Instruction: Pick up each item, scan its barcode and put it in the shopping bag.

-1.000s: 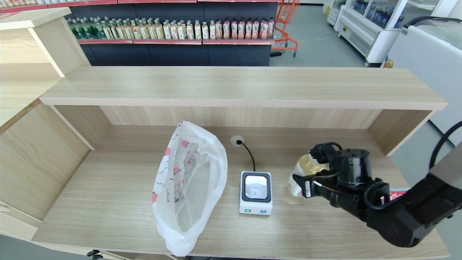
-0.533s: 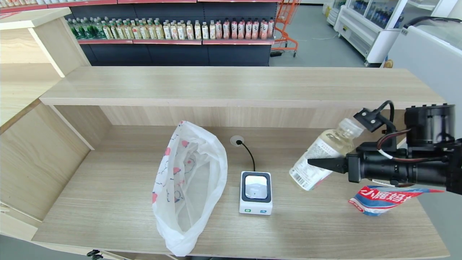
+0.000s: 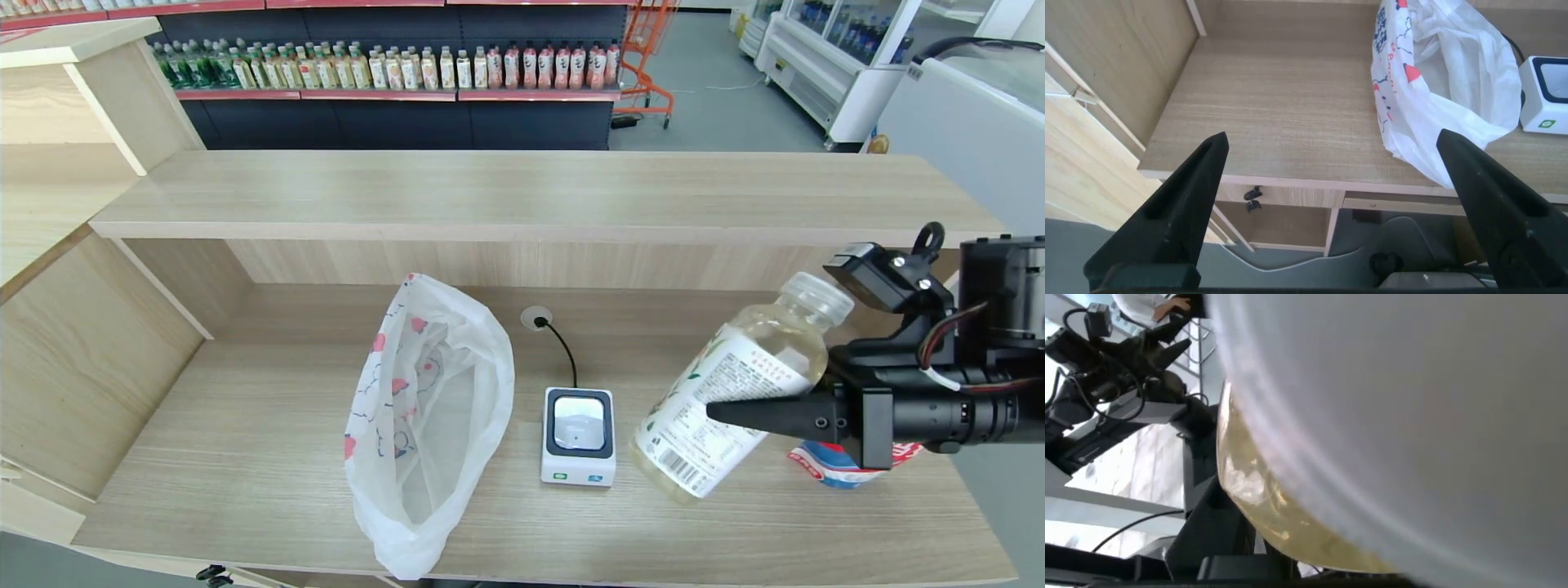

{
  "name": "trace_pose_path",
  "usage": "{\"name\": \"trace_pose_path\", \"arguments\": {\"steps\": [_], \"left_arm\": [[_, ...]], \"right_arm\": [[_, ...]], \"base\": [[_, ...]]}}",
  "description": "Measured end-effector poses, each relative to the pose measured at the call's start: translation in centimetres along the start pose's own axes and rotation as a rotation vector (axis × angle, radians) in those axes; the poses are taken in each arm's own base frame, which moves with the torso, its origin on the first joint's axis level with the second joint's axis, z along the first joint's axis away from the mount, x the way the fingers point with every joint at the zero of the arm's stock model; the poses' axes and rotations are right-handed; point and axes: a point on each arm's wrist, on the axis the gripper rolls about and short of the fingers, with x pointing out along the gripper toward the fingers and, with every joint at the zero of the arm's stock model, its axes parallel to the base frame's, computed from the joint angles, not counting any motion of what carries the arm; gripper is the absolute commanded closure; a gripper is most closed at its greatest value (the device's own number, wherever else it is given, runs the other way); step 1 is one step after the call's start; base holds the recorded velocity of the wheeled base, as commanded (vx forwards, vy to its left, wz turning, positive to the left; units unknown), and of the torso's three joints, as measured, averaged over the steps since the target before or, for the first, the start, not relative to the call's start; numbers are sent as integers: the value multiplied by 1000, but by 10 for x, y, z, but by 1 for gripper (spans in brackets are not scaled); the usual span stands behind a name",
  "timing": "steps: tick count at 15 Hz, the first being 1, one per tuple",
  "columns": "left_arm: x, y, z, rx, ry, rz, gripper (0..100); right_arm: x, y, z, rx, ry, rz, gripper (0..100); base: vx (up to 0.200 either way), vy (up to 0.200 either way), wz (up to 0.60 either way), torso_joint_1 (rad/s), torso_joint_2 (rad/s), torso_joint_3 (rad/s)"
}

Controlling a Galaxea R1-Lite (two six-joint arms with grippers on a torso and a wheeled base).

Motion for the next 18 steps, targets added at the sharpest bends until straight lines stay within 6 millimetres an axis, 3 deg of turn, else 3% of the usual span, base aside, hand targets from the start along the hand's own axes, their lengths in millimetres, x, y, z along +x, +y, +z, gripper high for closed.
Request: {"name": "trace_pose_path", "arguments": {"steps": [5, 11, 18], "left_arm": [[0, 0, 0, 0, 0, 0, 0], [0, 0, 0, 0, 0, 0, 0], [0, 0, 0, 0, 0, 0, 0]], "right_arm": [[7, 15, -15, 22, 41, 109, 100], [20, 25, -18, 58, 74, 175, 100], [27, 22, -26, 88, 105, 183, 100]], "base": [[0, 0, 0, 0, 0, 0], [0, 0, 0, 0, 0, 0], [0, 0, 0, 0, 0, 0]]}}
